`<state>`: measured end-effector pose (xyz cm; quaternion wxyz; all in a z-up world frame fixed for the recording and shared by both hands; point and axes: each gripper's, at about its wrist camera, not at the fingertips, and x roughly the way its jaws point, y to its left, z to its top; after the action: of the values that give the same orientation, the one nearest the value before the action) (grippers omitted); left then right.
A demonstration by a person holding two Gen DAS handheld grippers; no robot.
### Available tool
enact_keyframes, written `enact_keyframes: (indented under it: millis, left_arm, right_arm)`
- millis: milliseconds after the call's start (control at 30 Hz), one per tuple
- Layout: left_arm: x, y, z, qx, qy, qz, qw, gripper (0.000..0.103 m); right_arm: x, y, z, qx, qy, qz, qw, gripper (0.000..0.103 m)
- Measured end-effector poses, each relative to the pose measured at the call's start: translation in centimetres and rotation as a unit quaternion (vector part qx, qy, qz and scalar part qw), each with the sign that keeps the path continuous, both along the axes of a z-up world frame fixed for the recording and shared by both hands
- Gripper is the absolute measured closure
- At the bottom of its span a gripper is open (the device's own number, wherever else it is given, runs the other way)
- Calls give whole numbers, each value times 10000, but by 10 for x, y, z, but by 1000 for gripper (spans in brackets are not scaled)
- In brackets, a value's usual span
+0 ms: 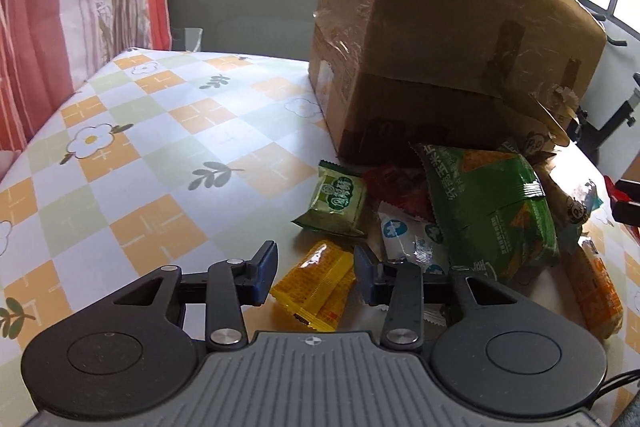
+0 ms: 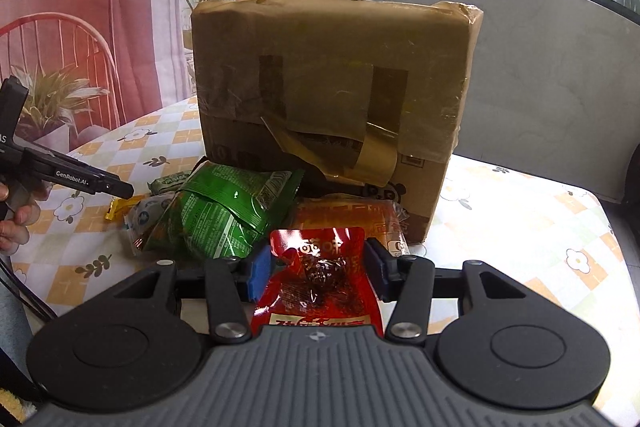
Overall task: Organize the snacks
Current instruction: 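Close left tool on small yellow packet while right tool holds red packet, then carry both packets over the lined box and open both tools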
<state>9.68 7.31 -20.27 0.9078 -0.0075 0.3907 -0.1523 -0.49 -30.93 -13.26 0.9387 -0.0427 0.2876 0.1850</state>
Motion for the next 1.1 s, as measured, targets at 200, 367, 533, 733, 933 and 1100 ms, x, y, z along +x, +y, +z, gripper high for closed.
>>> enact_keyframes:
  millis: [200, 367, 533, 733, 933, 1100]
  left_arm:
    - [5, -3, -11, 147, 56, -231, 9996, 55]
    - [0, -2, -10, 234, -11, -265, 9994, 51]
    - [5, 3, -15, 225, 93, -352, 9991, 50]
    - [0, -14, -16, 691, -116, -498, 9963, 68]
    - [-7, 0, -7, 367, -220, -136, 9990, 70]
    - [-13, 13, 14, 67, -420, 30, 9991, 70]
  right_arm:
    - [0, 1, 3, 99, -19, -51, 9999, 52]
    - [1, 2, 3, 139, 0, -26, 9999, 53]
    - [0, 3, 5, 183, -31, -17, 9998, 53]
    - [-1, 3, 6, 224, -32, -64, 9997, 53]
    - [-3, 8, 13, 190, -176, 13, 9997, 53]
    - [-2, 11, 16, 217, -264, 59, 9994, 53]
